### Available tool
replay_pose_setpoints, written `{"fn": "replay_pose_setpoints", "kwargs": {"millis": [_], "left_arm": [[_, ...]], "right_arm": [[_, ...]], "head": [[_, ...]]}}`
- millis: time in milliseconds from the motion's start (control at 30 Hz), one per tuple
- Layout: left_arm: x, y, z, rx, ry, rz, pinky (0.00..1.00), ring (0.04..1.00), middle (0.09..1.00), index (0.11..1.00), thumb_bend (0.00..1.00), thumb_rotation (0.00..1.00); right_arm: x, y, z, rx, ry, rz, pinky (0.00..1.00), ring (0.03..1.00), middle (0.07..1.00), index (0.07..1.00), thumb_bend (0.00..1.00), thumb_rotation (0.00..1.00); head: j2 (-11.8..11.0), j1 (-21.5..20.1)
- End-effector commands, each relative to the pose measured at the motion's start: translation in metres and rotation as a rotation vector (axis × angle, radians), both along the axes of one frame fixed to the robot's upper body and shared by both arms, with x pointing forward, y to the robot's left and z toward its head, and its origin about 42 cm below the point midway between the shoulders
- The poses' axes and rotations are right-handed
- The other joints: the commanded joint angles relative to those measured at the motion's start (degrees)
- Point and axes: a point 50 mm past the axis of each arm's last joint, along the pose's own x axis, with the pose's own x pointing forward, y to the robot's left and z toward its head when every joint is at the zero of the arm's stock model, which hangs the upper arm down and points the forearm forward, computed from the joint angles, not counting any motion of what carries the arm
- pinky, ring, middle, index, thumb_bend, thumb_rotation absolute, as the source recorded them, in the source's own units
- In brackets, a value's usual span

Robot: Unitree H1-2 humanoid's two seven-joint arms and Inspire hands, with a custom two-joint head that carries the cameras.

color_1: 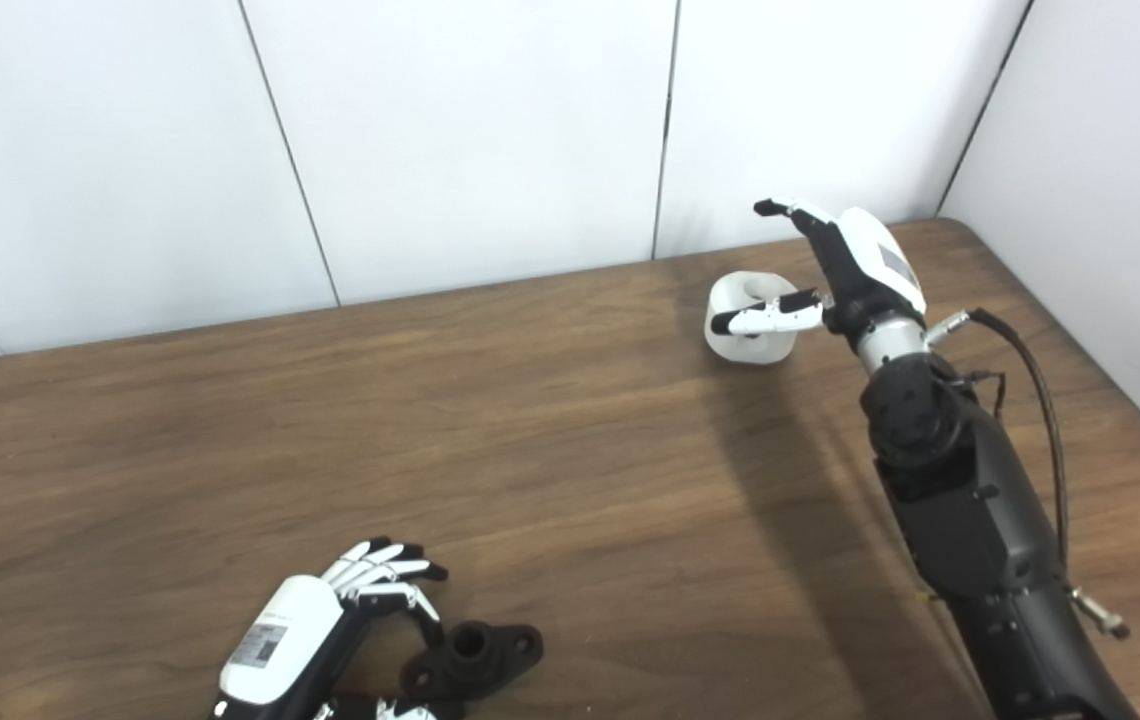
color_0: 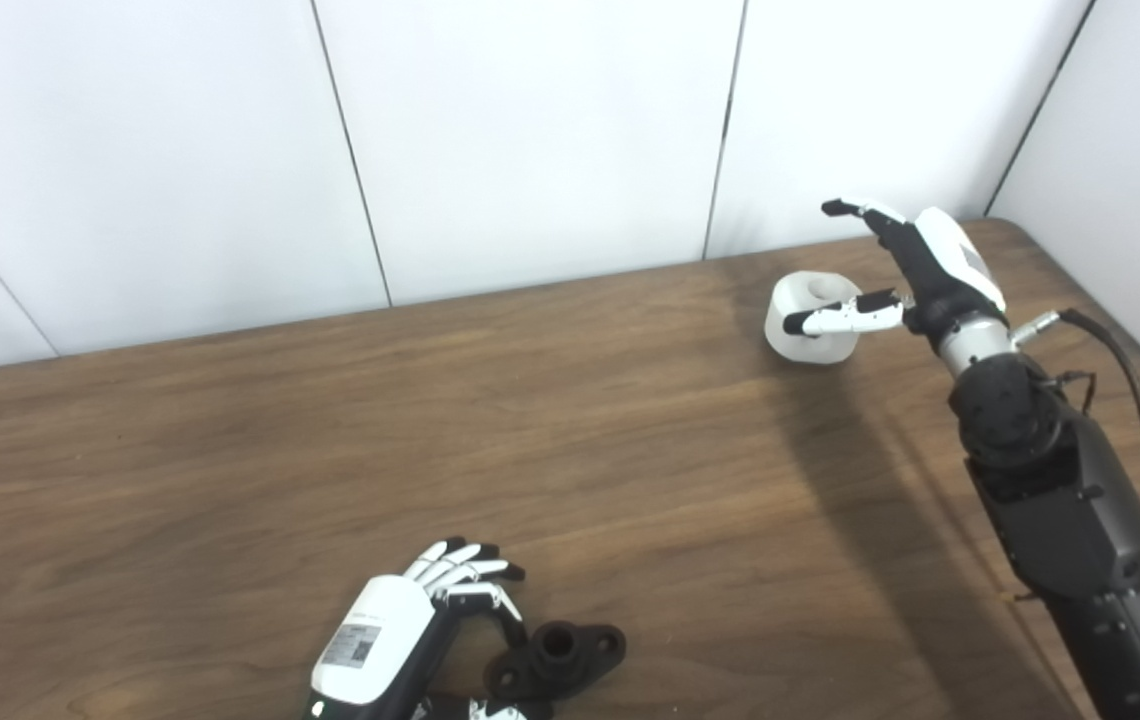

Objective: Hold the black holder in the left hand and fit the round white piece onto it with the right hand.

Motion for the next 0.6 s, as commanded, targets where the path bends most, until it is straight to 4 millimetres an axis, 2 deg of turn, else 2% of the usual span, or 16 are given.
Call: {"fn": "replay_pose_setpoints", "kwargs": {"millis": [0,233,300,567], "left_arm": [[-0.007,0.022,-0.025,0.117,0.113,0.018,0.92,0.862,0.782,0.485,0.52,0.05],[-0.008,0.023,-0.025,0.123,0.107,0.015,0.91,0.862,0.782,0.485,0.52,0.05],[-0.008,0.023,-0.024,0.124,0.106,0.016,0.9,0.861,0.782,0.485,0.52,0.05],[-0.009,0.025,-0.021,0.115,0.106,0.023,0.93,0.864,0.781,0.485,0.52,0.05]], "right_arm": [[0.009,-0.006,0.029,-0.059,-0.053,0.007,0.95,0.959,0.932,0.843,0.91,0.27],[0.02,-0.015,0.033,-0.122,0.008,-0.002,1.0,0.978,0.945,0.848,0.93,0.28],[0.023,-0.018,0.035,-0.14,0.041,-0.001,1.0,0.99,0.96,0.849,0.93,0.29],[0.036,-0.028,0.054,-0.198,0.188,-0.012,1.0,1.0,0.985,0.813,0.97,0.33]], "head": [[0.1,-0.2],[0.2,-0.7],[1.0,-1.2],[1.1,-1.1]]}}
